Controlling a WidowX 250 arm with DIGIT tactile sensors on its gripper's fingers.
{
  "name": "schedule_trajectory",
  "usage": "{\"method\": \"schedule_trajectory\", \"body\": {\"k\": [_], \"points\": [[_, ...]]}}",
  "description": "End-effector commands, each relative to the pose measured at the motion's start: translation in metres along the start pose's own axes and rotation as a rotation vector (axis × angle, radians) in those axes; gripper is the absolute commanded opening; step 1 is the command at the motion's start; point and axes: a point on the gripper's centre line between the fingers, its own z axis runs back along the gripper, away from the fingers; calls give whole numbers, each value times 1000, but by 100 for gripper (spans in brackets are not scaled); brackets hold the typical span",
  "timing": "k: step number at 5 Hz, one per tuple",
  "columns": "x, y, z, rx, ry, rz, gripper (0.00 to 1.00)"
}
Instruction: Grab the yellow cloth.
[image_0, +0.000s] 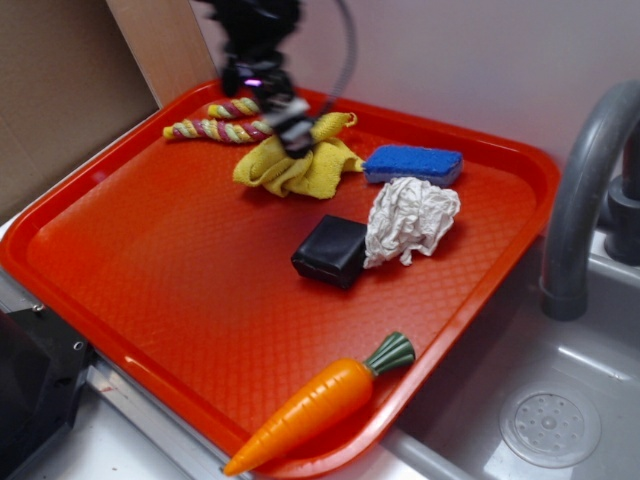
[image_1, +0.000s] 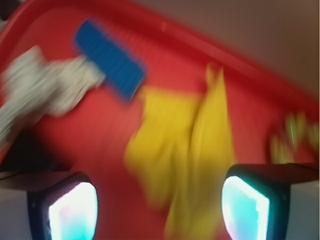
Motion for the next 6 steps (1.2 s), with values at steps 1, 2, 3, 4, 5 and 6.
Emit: {"method": "schedule_trajectory", "body": {"k": [1, 2, 3, 4, 5, 6], "points": [[9, 30, -12, 41, -35, -13, 100], [-34, 24, -4, -52, 47, -7, 43], [-53, 19, -2, -36, 52, -2, 0], [-57, 19, -13, -10, 76, -6, 0], [-54, 22, -9, -10, 67, 0, 0], [-50, 23, -6, -9, 59, 8, 0]]}}
